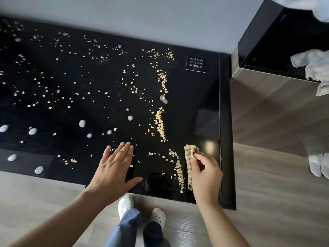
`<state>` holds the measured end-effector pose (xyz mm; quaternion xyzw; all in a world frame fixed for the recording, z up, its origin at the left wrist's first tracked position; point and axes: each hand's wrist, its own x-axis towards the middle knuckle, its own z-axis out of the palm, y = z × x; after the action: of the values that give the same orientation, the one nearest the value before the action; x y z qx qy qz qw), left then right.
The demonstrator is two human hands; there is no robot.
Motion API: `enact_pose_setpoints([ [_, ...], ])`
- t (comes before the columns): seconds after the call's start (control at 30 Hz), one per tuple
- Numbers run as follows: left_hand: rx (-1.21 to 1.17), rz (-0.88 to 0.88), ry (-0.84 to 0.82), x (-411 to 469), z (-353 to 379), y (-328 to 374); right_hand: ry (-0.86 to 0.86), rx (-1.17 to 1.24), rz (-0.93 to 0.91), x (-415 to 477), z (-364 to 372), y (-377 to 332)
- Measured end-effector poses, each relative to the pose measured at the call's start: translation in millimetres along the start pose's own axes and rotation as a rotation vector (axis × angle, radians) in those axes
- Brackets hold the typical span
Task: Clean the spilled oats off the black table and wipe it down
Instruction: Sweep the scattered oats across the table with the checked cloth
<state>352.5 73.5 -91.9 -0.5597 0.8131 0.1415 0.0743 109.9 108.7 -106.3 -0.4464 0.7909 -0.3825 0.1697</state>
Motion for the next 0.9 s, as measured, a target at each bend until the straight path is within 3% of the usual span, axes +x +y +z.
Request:
enact_pose_setpoints([
  [0.1, 0.036, 0.003, -0.005, 2.3, 0.3, -0.4, -0.071, -0.016, -0.111, 6.2, 15.9, -9.9],
  [0.27, 0.029, 0.015, 0.008, 2.2, 3.3, -1.0, -0.355, -0.046, -0.259, 35.3, 33.5, -24.8],
  [0.37, 0.053, 0.006, -0.021, 0.9, 3.3, -2.0, -0.233, -0.014, -0.222, 39.2, 13.9, -27.5],
  [0.63, 0.066, 0.029, -0.046, 0.6, 4.6, -5.4, 0.086, 0.003, 0.117, -26.0, -37.4, 12.4],
  [0.9, 0.092, 0.066, -0.021, -0.4, 9.4, -9.8, 0.241, -0.030, 0.080, -54.0, 3.6, 8.8],
])
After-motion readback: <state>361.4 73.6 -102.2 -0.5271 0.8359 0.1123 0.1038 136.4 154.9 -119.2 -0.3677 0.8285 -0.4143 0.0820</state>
